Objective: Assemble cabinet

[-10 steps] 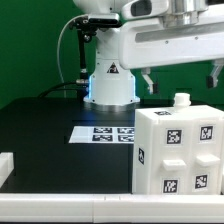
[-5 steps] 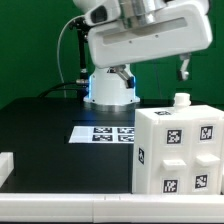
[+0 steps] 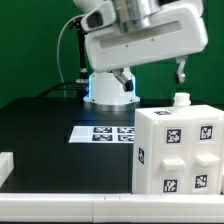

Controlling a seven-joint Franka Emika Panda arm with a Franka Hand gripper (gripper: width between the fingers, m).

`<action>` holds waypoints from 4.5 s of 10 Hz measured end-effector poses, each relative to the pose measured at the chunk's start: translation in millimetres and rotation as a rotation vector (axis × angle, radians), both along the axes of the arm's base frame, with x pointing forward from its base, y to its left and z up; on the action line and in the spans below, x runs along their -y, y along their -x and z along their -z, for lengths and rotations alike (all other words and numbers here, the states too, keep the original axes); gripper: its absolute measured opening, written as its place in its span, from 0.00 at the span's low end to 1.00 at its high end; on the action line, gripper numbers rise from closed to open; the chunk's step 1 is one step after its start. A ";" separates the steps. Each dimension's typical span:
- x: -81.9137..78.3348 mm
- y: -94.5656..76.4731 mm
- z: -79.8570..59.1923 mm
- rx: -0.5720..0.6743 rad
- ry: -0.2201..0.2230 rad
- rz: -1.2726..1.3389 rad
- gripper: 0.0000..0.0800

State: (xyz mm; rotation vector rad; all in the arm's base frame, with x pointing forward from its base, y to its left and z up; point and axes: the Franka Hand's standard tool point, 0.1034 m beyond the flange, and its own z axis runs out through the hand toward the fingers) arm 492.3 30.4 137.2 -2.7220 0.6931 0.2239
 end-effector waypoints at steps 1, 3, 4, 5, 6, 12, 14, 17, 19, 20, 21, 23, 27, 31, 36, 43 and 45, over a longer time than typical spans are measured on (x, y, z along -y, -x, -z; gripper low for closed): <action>11.4 1.0 13.1 -0.046 -0.033 0.050 1.00; 17.8 -2.1 25.9 -0.071 -0.043 0.076 1.00; 16.5 -2.3 25.2 -0.070 -0.044 0.074 1.00; 16.9 -1.8 26.1 -0.071 -0.045 0.075 1.00; 16.8 -1.7 26.3 -0.072 -0.045 0.075 1.00; 23.2 7.2 31.5 -0.215 -0.062 0.370 1.00; 30.6 3.2 32.1 -0.252 -0.054 0.531 1.00; 30.3 6.3 35.8 -0.292 -0.064 0.569 1.00; 35.3 8.2 54.4 -0.273 -0.124 0.607 1.00; 33.7 10.4 61.2 -0.310 -0.193 0.608 1.00; 32.2 14.0 68.9 -0.362 -0.271 0.634 1.00; 24.6 21.9 75.0 -0.462 -0.365 0.646 1.00; 27.2 27.3 83.6 -0.576 -0.482 0.613 1.00; -8.4 33.5 113.8 -0.589 -0.508 0.710 1.00; -9.7 35.6 117.3 -0.597 -0.516 0.724 1.00; -25.8 38.2 132.2 -0.614 -0.529 0.764 0.83; -25.7 38.2 132.2 -0.614 -0.529 0.764 0.70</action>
Offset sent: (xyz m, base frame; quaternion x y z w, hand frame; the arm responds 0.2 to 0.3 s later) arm 0.0000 0.0000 0.0000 0.0000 0.0000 0.0000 1.0000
